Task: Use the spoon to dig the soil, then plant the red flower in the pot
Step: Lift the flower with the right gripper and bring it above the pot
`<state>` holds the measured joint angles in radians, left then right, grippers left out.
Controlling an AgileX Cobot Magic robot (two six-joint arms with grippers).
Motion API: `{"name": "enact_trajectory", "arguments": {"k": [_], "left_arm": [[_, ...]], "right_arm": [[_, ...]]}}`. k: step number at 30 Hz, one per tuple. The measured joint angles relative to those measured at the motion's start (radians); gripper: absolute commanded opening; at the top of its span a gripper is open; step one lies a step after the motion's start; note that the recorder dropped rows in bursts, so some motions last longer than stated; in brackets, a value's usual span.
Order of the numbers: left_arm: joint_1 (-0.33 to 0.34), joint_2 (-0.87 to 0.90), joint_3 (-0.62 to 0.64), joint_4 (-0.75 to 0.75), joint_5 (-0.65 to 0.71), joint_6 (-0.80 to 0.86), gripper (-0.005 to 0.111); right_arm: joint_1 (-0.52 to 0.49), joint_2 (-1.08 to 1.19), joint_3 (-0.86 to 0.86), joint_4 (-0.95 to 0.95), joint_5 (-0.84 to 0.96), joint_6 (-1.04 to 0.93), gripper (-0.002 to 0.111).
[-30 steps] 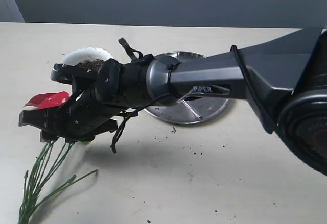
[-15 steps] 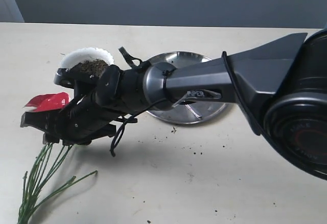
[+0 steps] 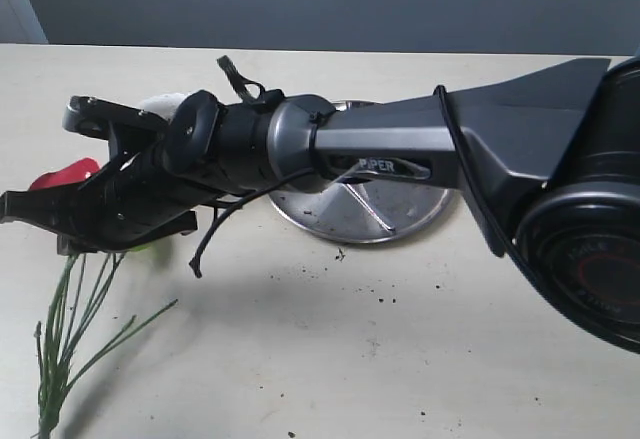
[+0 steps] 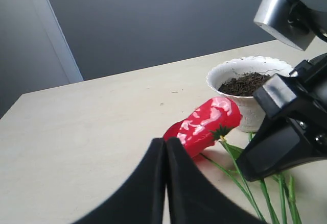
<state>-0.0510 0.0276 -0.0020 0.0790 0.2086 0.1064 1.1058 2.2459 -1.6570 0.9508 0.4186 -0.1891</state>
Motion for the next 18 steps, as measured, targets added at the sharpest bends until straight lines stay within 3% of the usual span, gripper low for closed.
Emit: {"name": "enact_trajectory", "arguments": {"k": [18], "left_arm": [[0.000,0.000,0.000,0.000,0.000,0.000,0.000]], "right_arm": [[0.000,-0.025,-0.190,0.000,0.054,-0.215,0.000]]}}
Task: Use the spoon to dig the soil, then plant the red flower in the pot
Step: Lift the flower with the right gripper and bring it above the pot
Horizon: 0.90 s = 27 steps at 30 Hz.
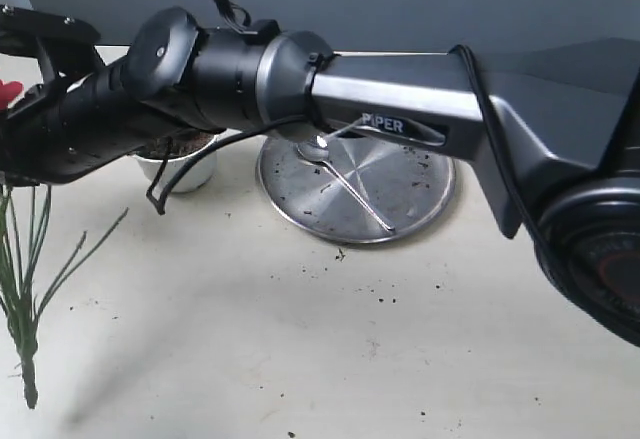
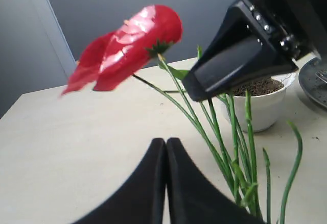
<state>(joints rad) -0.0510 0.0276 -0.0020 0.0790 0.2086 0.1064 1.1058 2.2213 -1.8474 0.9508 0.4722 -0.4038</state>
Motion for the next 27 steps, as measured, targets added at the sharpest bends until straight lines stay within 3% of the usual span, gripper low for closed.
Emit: {"name": "enact_trajectory", "arguments": {"k": [6,10,16,27], "left_arm": [[0.000,0.000,0.000,0.000,0.000,0.000,0.000],[0.000,0.000,0.000,0.000,0.000,0.000,0.000],[0.000,0.000,0.000,0.000,0.000,0.000,0.000],[0.000,0.000,0.000,0.000,0.000,0.000,0.000]], "right_arm": [[0.000,-0.067,-0.016,0.000,-0.045,-0.188,0.000],[0.000,-0.120,-0.016,-0.124,-0.276,-0.308,0.000],[-0.017,-0.120,-0.016,-0.316,-0.486,-0.320,0.000],[-0.175,-0.120,-0.016,-0.367,-0.521,-0.322,0.000]]}}
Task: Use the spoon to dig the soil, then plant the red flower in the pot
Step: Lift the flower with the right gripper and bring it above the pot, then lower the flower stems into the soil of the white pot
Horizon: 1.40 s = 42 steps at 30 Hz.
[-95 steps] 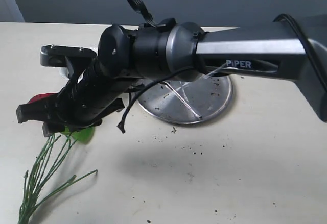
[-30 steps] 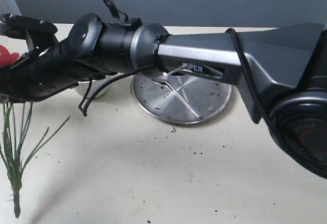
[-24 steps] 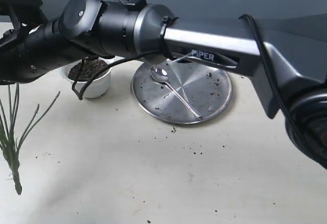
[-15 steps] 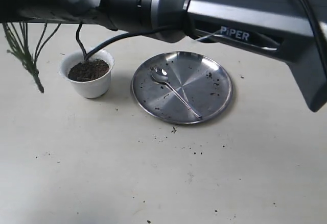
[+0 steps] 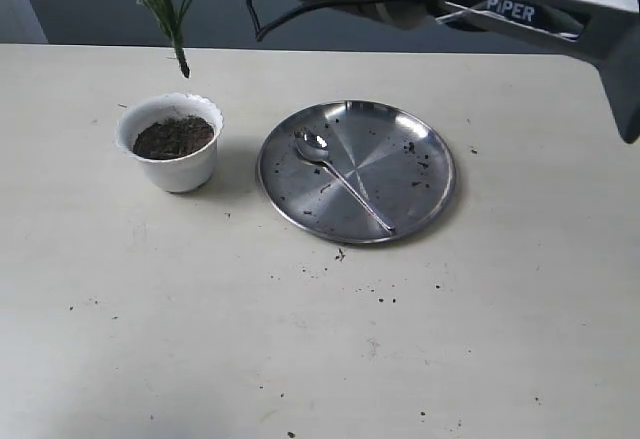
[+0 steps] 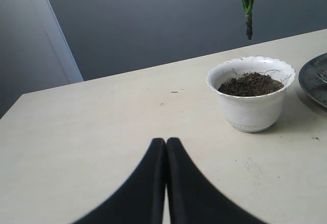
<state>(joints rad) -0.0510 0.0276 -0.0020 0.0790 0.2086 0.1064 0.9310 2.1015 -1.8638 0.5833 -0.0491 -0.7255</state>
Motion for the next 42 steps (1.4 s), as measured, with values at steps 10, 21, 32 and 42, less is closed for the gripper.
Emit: {"name": "enact_trajectory", "arguments": {"k": [10,21,32,42], "left_arm": [[0.000,0.000,0.000,0.000,0.000,0.000,0.000],[0.000,0.000,0.000,0.000,0.000,0.000,0.000],[0.000,0.000,0.000,0.000,0.000,0.000,0.000],[0.000,0.000,0.000,0.000,0.000,0.000,0.000]], "right_arm": [[0.015,0.032,0.000,0.000,0.000,0.006,0.000],[0.049,0.040,0.083,0.002,-0.065,0.006,0.000],[0.049,0.029,0.175,-0.044,-0.165,0.093,0.000],[0.049,0.004,0.177,-0.155,-0.159,0.221,0.000]]}}
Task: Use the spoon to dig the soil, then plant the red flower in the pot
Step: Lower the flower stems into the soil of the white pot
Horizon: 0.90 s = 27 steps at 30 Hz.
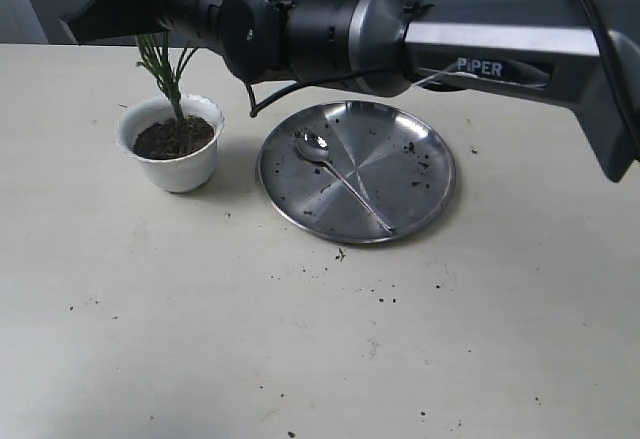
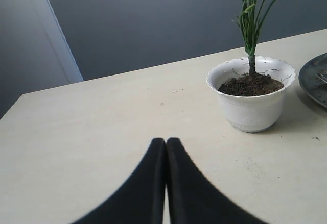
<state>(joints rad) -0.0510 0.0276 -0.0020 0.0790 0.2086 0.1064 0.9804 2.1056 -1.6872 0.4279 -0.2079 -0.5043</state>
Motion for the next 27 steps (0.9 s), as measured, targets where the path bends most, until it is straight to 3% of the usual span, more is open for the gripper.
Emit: {"name": "enact_trajectory", "arguments": {"k": [27], "left_arm": [[0.000,0.000,0.000,0.000,0.000,0.000,0.000]], "right_arm": [[0.021,0.088,0.036,-0.018,-0.038,0.077,0.000]]}}
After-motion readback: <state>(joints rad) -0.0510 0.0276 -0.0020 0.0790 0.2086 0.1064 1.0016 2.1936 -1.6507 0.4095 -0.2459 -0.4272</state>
